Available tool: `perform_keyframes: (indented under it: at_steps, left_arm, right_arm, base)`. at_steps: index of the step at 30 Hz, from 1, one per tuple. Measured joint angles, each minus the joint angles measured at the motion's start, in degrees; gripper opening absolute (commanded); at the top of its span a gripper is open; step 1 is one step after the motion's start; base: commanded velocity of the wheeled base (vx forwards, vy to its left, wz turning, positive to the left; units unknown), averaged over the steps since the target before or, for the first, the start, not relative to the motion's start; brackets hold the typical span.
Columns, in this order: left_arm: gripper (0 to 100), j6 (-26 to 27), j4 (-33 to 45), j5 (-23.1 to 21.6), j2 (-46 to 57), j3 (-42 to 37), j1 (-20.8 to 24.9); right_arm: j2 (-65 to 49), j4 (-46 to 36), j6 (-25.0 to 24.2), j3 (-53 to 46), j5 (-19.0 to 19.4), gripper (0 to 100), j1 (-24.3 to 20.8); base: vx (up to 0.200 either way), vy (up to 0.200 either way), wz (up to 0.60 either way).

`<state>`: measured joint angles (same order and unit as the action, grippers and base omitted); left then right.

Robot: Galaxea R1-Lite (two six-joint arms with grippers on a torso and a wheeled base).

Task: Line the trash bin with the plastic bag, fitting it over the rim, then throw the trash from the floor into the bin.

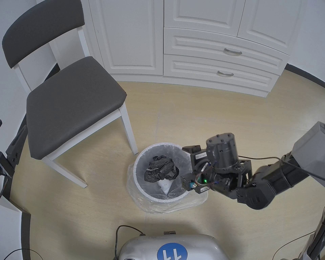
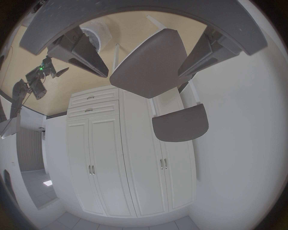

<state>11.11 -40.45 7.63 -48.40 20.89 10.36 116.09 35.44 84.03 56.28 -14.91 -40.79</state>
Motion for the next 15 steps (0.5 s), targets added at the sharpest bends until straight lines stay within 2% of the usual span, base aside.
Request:
perform_keyframes:
  at_steps: [7,15]
  left_arm:
    - [100,0.06,0.02,-0.06,-0.26,-0.34,0.00]
    - [100,0.16,0.02,-0.09,-0.79,-0.76,0.00]
  right_arm:
    - [-5.53,12.29,-11.85,-16.02,-2.55,100,0.88]
    - [-12.45,14.79,-29.84,-23.74,-3.86,100,2.58]
  base:
    - [0.000,0.000,0.00]
    - [0.000,0.000,0.00]
